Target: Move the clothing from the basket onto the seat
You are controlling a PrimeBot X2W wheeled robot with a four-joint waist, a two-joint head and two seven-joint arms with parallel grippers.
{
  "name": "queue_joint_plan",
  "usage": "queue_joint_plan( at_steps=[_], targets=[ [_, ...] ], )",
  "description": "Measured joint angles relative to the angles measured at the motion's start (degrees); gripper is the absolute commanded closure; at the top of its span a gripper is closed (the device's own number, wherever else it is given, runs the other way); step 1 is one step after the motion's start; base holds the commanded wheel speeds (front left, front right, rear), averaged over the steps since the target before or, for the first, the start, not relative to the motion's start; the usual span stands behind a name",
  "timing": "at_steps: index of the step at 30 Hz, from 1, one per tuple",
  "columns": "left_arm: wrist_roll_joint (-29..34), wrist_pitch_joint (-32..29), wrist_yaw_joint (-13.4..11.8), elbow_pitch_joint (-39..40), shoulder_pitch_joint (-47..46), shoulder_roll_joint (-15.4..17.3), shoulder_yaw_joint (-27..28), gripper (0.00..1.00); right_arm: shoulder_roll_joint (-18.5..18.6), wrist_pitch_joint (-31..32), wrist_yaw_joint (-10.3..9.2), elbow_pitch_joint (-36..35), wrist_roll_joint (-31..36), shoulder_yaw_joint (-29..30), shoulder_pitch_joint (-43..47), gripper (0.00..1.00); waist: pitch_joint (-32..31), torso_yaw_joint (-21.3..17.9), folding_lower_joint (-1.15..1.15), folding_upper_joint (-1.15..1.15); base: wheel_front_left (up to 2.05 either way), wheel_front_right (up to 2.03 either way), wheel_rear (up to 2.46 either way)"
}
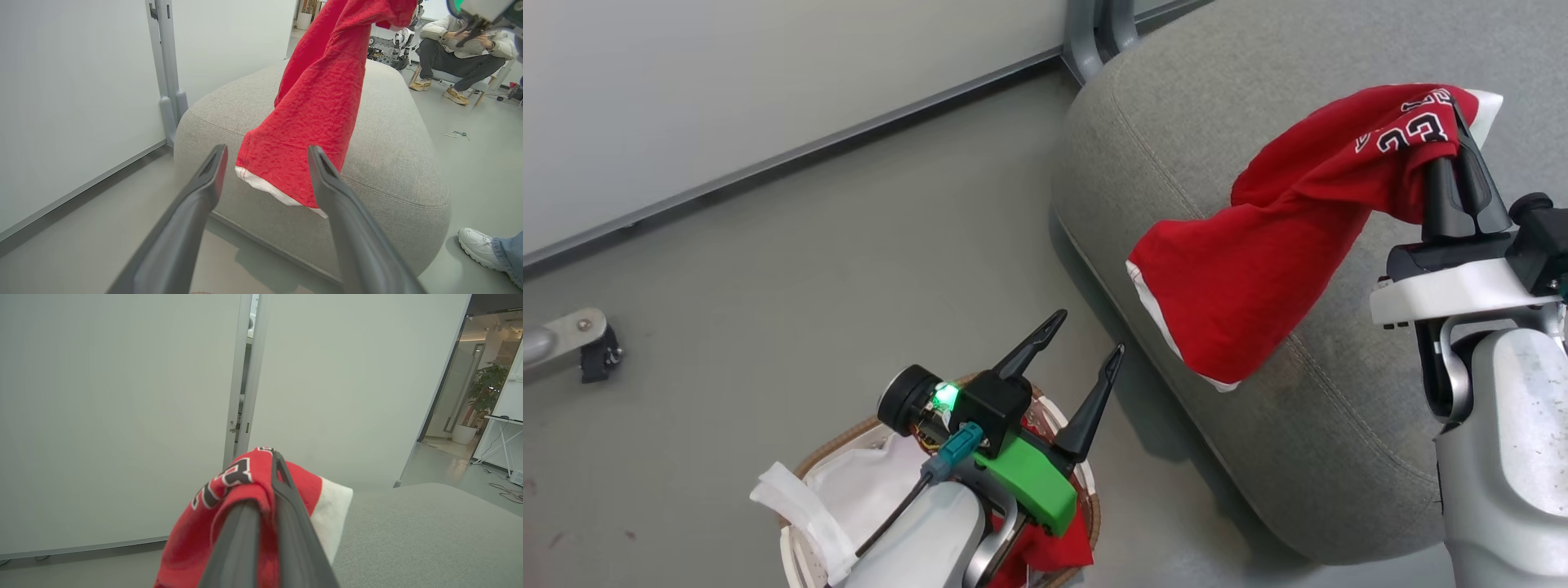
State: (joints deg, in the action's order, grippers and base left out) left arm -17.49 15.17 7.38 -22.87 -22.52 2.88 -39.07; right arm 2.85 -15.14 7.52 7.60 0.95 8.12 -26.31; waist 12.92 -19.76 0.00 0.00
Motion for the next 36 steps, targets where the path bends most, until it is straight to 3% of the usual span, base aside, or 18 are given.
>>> queue_joint_plan(
  at_steps=[7, 16, 20, 29, 36],
  targets=[
    [0.0, 0.0, 0.0, 0.6, -1.9, 1.2, -1.2, 0.00, 0.0, 0.0, 0.00, -0.7, -0.1, 1.6, -3.9, 1.00, 4.7, -1.7, 0.00, 0.00, 0.00, 0.00, 0.00],
    [0.8, 0.0, 0.0, 2.9, -5.0, 2.8, -1.6, 0.00, 0.1, 0.0, 0.00, -2.1, 7.7, 9.0, -19.2, 1.00, 10.1, -0.2, 0.00, 0.00, 0.00, 0.00, 0.00],
    [1.5, 0.0, 0.0, 3.8, -6.4, 3.3, -1.6, 0.00, 3.2, 0.0, 0.00, -1.3, 10.2, 12.0, -26.7, 1.00, 12.4, 1.6, 0.00, 0.00, 0.00, 0.00, 0.00],
    [4.1, 0.0, 0.0, 5.2, -9.6, 3.7, -1.5, 0.00, 10.4, 0.0, 0.00, 11.7, 14.0, 18.7, -39.5, 1.00, 18.7, 5.7, 0.01, 0.00, 0.00, 0.00, 0.00],
    [5.6, 0.0, 0.0, 5.9, -11.5, 3.9, -0.8, 0.00, 11.5, 0.0, 0.00, 20.0, 18.4, 21.4, -41.0, 1.00, 24.5, 8.6, 0.01, 0.00, 0.00, 0.00, 0.00]
  ],
)
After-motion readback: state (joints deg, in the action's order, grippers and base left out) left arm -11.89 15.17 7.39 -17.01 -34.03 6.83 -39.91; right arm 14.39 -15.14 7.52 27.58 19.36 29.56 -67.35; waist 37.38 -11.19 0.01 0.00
